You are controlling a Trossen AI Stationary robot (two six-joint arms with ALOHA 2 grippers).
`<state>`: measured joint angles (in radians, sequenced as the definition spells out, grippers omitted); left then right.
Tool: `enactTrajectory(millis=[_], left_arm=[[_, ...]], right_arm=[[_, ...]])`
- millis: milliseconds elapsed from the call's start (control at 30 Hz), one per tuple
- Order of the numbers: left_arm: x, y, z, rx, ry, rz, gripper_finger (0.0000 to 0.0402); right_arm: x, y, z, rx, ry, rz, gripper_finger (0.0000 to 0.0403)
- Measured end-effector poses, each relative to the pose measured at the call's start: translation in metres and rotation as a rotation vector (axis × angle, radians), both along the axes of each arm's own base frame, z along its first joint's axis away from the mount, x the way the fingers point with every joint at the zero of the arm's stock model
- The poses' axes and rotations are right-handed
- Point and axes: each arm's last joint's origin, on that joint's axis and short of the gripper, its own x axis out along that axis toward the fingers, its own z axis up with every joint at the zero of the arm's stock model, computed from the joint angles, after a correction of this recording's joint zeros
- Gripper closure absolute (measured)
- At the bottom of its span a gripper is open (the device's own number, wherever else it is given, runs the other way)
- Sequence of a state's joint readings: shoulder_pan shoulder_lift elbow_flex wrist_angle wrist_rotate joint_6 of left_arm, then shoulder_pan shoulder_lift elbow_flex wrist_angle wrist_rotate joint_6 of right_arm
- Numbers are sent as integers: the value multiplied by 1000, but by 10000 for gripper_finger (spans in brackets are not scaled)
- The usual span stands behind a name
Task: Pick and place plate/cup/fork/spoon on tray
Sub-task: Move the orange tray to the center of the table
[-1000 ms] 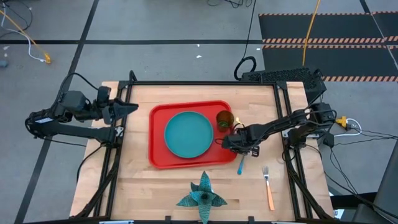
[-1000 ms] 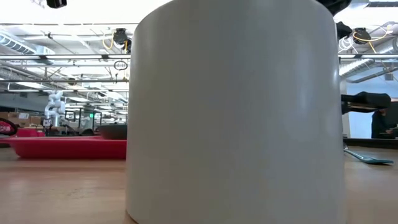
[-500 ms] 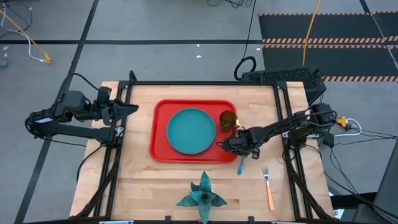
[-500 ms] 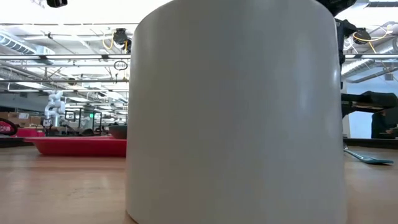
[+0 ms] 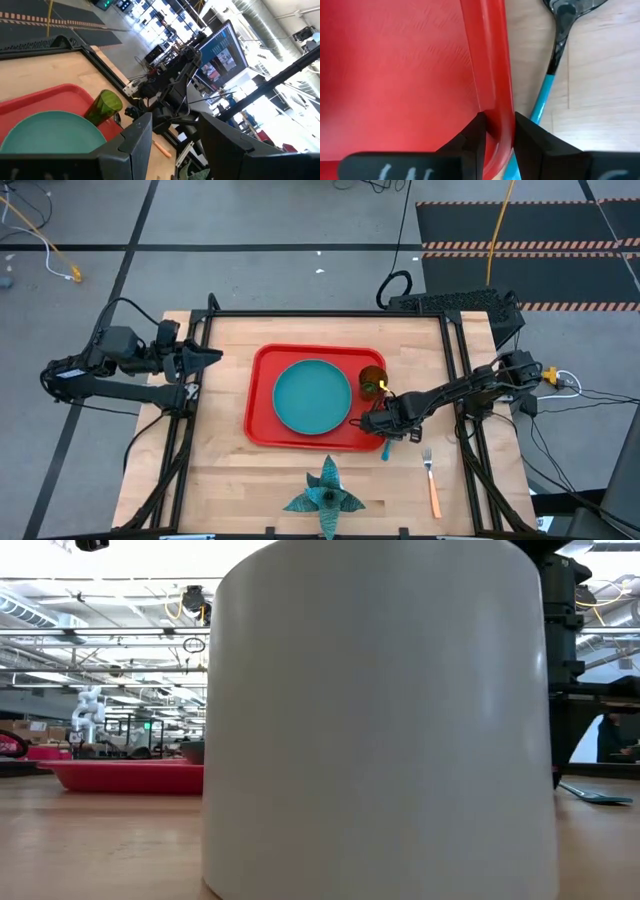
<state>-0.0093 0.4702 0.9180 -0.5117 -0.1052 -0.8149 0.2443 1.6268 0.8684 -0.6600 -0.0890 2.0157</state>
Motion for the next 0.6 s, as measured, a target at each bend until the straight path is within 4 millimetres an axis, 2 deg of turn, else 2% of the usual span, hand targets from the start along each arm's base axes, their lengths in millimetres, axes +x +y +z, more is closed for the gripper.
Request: enactTrajectory(millis=[600], left_arm=[[0, 0, 0, 1, 0, 0, 238]], right_arm=[[-8, -1, 1, -2, 64, 117, 334]])
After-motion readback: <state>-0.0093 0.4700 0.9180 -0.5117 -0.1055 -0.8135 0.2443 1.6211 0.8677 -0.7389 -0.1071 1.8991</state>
